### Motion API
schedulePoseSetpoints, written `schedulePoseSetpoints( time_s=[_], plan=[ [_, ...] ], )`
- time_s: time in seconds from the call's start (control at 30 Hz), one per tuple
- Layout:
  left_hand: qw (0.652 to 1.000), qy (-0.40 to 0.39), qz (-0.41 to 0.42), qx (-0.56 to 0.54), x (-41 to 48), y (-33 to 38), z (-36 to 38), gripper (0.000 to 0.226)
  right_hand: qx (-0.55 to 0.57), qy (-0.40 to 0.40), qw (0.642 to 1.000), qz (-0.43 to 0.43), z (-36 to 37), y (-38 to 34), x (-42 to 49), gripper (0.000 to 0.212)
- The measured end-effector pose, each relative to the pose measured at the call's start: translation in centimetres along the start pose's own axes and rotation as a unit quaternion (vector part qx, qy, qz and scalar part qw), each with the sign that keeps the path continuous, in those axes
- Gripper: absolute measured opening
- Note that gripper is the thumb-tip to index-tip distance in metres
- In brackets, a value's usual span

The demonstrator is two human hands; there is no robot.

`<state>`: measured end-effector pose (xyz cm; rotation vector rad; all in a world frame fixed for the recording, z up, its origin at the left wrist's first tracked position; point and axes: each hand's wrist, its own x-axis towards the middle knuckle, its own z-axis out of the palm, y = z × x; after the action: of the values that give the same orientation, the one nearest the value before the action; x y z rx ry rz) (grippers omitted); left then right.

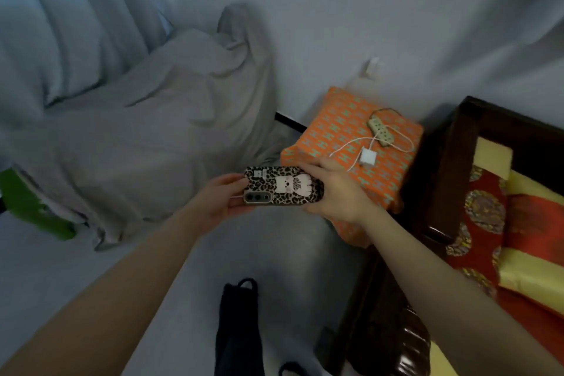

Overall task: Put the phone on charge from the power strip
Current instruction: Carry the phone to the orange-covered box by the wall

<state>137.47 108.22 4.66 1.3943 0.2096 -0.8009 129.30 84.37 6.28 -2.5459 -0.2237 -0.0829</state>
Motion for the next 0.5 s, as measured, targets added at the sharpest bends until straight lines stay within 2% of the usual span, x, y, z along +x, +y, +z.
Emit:
schedulePoseSetpoints(
  time_s=[0.17,0.3,0.5],
  plan=[
    [0.994,-0.084,-0.027,0.071,10.4,6.0,2.8,0.006,0.01,0.066,0.991,0.116,-1.6,4.2,4.2,0.078],
    [0.98,-0.152,-0.066,0.113,16.1,9.6,6.6,0.025,0.025,0.09,0.974,0.208,-3.7,7.1,5.9,0.092],
    [0.963,-0.207,-0.087,0.148,24.2,12.9,13.8,0.028,-0.008,0.117,0.957,0.265,-7.0,14.5,8.0,0.084]
  ],
)
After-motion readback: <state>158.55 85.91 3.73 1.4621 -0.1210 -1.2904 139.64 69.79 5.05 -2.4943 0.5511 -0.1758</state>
